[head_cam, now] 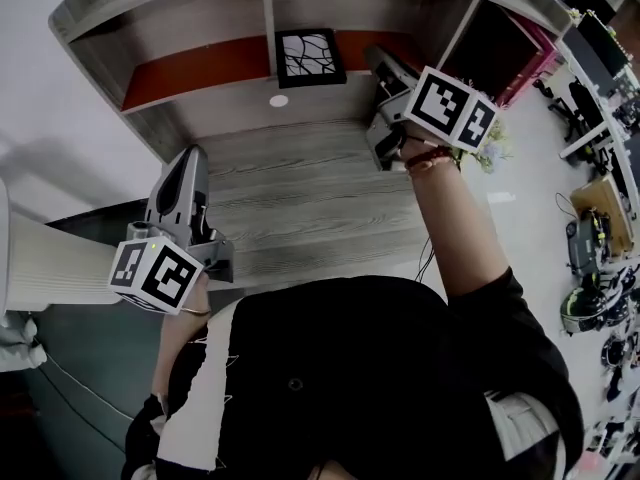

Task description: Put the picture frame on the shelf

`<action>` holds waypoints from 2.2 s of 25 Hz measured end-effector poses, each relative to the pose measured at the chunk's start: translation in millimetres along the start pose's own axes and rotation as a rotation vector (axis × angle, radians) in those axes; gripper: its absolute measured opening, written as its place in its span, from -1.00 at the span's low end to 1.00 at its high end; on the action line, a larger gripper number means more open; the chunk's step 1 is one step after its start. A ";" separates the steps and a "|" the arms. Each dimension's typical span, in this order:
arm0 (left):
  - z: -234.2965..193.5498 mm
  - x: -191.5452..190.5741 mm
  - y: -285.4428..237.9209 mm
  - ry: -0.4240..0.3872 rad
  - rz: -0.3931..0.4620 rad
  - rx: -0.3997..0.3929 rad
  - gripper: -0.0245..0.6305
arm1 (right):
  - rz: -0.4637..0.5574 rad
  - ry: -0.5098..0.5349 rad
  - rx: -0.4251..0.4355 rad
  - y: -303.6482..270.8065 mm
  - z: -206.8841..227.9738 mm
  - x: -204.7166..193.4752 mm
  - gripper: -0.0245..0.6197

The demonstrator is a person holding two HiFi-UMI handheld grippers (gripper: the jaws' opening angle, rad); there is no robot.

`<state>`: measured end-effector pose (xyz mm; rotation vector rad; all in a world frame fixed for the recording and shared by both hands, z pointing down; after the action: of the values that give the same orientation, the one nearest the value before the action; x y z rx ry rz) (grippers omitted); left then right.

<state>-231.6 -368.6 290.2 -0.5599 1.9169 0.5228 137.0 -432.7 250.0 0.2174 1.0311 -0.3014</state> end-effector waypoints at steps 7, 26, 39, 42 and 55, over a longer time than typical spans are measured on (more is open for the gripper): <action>68.9 -30.6 -23.6 0.010 -0.015 -0.029 -0.89 | -0.005 -0.196 0.188 59.8 8.4 -21.5 -0.94; 175.0 -105.6 6.4 0.005 -0.028 0.103 -0.89 | -0.215 0.289 0.214 167.0 35.7 -52.4 -0.92; 227.0 -135.7 42.0 -0.001 0.000 0.167 -0.89 | -0.266 0.324 0.290 215.3 44.0 -59.8 -0.92; 234.6 -135.9 49.2 -0.010 -0.001 0.173 -0.89 | -0.269 0.320 0.299 221.8 42.3 -61.7 -0.92; 238.5 -136.6 61.5 -0.018 -0.002 0.193 -0.89 | -0.282 0.312 0.315 228.1 37.9 -69.6 -0.92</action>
<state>-47.3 -159.7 331.9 -0.4306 1.9235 0.3353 213.1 -220.9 337.4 0.4130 1.3238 -0.7044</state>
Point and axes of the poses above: the fingertips, and each gripper's own axes: y backward along the fingers, z to its right, x out of its top, the point moved 10 cm from there along y, backward along the fingers, and after that the axes turned 2 degrees about x, right-handed, at the moved point
